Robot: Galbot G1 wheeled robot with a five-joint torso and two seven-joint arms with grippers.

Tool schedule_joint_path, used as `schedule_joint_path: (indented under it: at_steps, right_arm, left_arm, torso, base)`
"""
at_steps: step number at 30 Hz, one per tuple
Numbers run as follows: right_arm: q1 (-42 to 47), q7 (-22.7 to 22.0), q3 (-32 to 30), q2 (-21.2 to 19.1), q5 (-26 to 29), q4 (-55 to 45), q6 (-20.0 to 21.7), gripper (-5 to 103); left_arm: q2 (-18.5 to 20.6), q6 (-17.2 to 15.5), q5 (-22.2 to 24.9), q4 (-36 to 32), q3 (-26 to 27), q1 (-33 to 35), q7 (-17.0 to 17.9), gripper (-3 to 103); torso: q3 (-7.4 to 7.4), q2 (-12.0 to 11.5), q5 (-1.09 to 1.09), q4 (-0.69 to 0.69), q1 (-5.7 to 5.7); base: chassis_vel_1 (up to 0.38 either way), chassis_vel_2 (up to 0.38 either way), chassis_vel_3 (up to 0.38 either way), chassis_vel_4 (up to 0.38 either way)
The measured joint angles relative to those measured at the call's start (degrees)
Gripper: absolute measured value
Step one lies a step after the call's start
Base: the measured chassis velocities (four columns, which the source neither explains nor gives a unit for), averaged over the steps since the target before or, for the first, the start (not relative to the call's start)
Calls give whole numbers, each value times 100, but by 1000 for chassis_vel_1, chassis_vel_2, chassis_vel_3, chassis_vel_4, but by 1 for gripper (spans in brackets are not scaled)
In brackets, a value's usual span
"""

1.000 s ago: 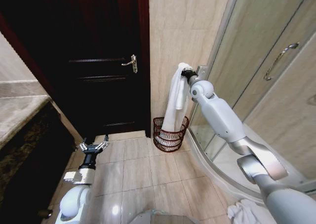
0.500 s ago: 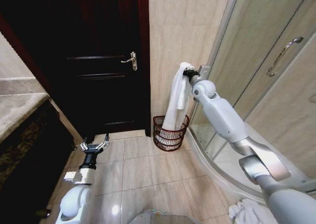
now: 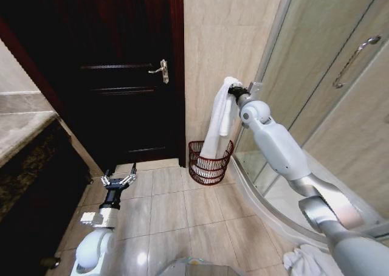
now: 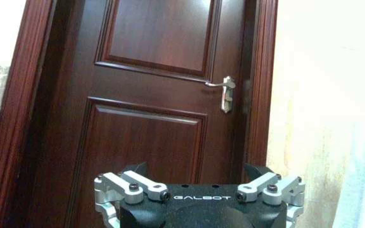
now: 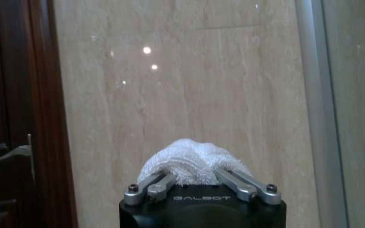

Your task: Discard the used towel into the hamper.

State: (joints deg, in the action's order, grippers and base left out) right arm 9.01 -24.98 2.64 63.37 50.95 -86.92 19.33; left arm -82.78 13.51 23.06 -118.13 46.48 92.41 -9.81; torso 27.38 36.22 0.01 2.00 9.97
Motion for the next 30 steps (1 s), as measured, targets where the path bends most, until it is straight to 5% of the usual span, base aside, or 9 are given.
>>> schedule_joint_path:
  at_steps: [14, 30]
  right_arm:
    - [488, -54, -296, -401, 106, -760, 21, 8]
    - [846, -107, -372, -274, -55, -943, 7, 8]
  left_arm:
    - [-216, 2, -63, 14, -43, -31, 8, 100]
    - [-144, -29, -128, -27, -153, -5, 14, 100]
  torso:
    - [-203, -342, 0, -1, -140]
    - [-414, -703, -1, 0, -290]
  base:
    - [0, 0, 0, 0]
    - [0, 0, 0, 0]
